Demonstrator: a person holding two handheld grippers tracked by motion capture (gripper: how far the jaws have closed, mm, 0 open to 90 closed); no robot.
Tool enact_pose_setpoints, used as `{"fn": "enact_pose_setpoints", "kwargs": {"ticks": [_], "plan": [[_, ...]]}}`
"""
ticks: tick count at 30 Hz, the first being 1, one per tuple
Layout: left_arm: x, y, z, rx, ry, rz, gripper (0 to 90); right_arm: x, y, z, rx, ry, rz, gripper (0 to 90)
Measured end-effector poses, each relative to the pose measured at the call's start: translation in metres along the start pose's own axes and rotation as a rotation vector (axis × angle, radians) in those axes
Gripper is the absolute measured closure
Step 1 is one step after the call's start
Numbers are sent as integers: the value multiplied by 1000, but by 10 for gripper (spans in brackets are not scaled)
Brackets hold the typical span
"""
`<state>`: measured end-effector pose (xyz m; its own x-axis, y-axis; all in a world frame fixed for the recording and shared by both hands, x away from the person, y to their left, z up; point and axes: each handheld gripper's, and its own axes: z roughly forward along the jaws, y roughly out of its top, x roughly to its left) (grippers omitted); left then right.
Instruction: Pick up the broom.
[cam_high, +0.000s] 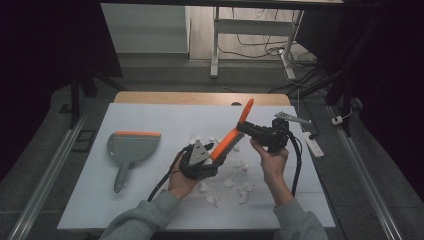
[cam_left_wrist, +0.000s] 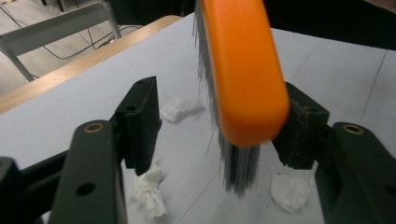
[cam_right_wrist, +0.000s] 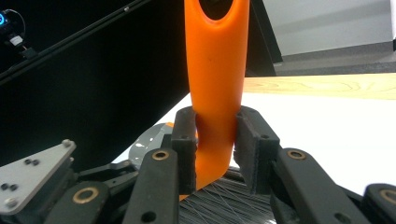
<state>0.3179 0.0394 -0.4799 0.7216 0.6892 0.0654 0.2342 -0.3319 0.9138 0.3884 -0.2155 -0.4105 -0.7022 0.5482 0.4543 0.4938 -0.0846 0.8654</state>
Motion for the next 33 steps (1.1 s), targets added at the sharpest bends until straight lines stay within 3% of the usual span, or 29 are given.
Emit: {"fn": "enact_pose_setpoints", "kwargs": {"ticks": [5,9,18,20,23,25,28,33], "plan": [[3,-1,6,-19,1,-22,511,4,-4,6,-12,17,25,702],[3,0,6,-17,11,-16,750,5,-7,10,-8,13,30,701],[8,3,0,6,16,-3,800,4,-10,13,-14,20,55,697],[13,7,-6,21,-3,6,800,5,-8,13,-13,26,42,662],[24,10,-16,48,-25,12,800,6,-5,9,-16,9,21,523],[29,12,-20,57,-42,6,800,5,-2,5,-14,17,16,497],[48,16,-38,119,-94,6,800,7,3,2,36,23,-33,461],[66,12,-50,259,-174,0,799,22,8,-2,139,2,-211,383]]}}
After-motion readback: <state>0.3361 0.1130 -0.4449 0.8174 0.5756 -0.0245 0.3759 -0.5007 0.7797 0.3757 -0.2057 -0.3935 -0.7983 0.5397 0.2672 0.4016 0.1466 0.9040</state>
